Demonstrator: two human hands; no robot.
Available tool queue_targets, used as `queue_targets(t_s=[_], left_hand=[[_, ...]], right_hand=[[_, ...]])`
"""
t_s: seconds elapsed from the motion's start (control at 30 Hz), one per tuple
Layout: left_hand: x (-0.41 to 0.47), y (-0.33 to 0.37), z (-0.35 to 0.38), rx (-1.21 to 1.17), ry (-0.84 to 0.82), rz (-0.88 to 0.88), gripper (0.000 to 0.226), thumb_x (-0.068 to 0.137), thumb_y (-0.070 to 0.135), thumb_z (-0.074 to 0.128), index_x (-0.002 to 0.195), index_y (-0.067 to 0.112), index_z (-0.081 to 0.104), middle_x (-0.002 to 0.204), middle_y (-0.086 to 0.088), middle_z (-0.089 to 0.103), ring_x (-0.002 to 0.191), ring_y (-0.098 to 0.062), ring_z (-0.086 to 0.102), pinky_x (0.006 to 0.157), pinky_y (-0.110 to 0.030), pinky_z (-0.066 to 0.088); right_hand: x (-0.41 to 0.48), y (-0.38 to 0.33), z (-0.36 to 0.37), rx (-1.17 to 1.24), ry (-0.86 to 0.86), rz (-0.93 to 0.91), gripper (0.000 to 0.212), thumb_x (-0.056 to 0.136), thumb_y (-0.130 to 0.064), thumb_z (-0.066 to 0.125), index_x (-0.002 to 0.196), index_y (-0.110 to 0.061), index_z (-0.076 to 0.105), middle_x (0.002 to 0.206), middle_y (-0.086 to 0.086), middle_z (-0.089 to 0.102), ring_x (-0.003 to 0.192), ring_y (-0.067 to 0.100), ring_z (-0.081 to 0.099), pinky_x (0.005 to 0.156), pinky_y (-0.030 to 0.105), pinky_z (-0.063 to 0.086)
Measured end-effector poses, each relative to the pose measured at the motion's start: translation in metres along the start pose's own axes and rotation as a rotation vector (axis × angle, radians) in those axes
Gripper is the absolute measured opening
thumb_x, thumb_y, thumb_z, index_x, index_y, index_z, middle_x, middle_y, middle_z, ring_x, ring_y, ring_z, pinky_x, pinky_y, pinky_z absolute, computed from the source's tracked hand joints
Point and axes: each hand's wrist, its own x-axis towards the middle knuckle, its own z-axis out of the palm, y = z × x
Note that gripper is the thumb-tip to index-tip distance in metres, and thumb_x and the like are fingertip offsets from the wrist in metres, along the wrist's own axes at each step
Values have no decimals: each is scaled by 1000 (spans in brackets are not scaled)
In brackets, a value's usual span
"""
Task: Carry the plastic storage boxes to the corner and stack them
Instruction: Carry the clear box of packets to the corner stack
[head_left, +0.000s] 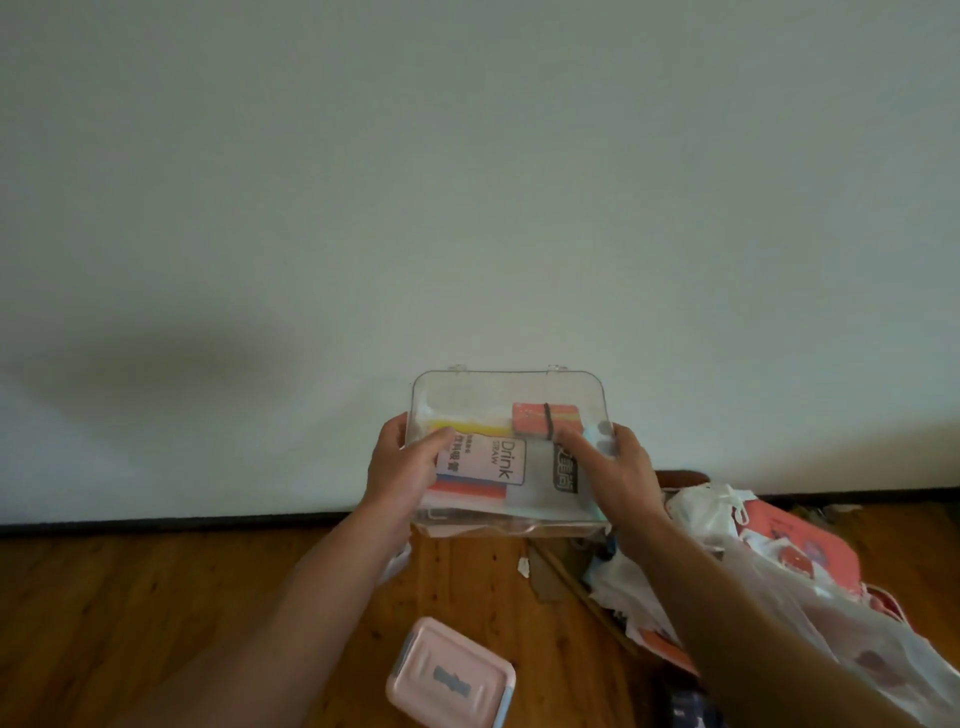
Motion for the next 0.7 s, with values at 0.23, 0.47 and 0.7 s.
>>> queue_targets(t_s=[0.23, 0.47, 0.7], left_hand=[[-35, 15, -20, -118, 132, -15, 27, 87, 28, 67, 110, 28, 53, 93, -3, 74, 74, -18, 74, 55, -32, 58], [-74, 11, -43, -197, 310, 15, 31, 86, 24, 69, 114, 26, 53, 93, -3, 73, 72, -18, 74, 56, -33, 57], [-123, 0, -70, -293, 450, 16, 35, 86, 22, 69, 117, 23, 51, 94, -8, 73, 73, -22, 74, 58, -37, 59]], right_hand=[[-1, -32, 5, 6, -142, -145, 75, 79, -60, 65, 138, -20, 45, 117, 1, 58, 88, 11, 59, 55, 19, 42], [-18, -53, 17, 85, -339, -161, 60, 80, -56, 67, 128, -27, 47, 101, -8, 63, 80, 6, 63, 50, 15, 45], [-54, -64, 29, 128, -519, -196, 42, 80, -49, 72, 108, -32, 46, 87, -13, 63, 71, 5, 63, 39, 9, 42]])
